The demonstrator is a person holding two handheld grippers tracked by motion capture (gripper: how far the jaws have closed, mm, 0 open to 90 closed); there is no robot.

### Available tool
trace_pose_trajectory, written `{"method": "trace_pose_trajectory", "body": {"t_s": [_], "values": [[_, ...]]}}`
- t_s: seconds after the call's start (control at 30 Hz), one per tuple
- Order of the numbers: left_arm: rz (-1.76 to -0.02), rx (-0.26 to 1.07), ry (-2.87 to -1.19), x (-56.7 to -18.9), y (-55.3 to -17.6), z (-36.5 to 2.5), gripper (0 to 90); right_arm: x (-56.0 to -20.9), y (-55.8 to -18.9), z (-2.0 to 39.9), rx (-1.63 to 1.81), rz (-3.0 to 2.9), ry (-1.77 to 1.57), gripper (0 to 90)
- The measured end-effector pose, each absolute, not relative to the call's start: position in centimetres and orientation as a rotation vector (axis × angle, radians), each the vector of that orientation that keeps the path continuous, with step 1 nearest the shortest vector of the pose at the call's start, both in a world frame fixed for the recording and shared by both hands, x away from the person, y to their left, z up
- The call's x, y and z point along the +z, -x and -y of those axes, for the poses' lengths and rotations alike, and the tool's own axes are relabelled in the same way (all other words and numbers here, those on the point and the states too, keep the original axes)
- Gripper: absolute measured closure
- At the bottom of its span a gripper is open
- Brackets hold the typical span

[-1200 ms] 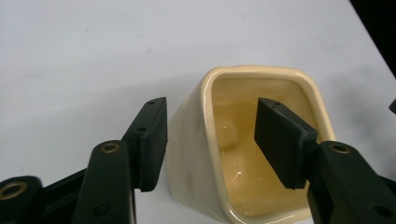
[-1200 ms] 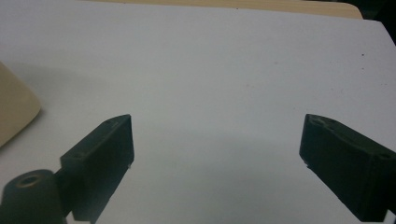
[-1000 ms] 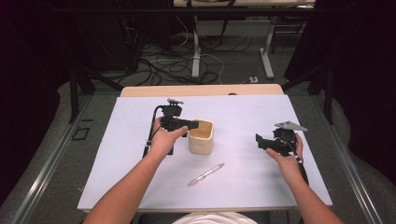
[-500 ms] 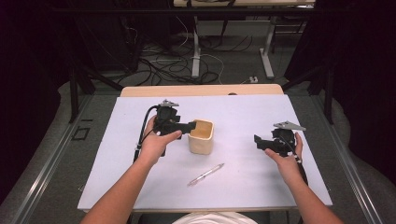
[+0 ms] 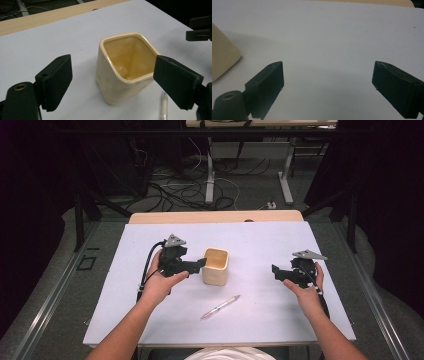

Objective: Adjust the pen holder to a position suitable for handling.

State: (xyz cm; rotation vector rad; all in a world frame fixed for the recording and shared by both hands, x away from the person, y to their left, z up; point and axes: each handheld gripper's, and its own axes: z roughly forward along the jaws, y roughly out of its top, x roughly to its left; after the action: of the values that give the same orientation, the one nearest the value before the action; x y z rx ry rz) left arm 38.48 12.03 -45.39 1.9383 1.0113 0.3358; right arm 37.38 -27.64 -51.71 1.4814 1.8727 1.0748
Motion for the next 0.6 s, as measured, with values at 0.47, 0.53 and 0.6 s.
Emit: {"method": "trace_pose_trajectory", "body": {"t_s": [0.47, 0.53, 0.6], "values": [[-1.02, 0.375, -1.846, -46.7, -37.2, -13.8, 0.2, -51.7, -37.3, 27.5, 1.078, -1.874, -1.483, 10.0], [-1.012, 0.372, -1.853, -46.9, -37.0, -13.9, 0.2, -51.7, -37.3, 27.5, 1.077, -1.875, -1.483, 10.0], [-1.011, 0.384, -1.853, -47.1, -36.8, -13.9, 0.6, -51.7, -37.3, 27.5, 1.08, -1.876, -1.482, 10.0]]}}
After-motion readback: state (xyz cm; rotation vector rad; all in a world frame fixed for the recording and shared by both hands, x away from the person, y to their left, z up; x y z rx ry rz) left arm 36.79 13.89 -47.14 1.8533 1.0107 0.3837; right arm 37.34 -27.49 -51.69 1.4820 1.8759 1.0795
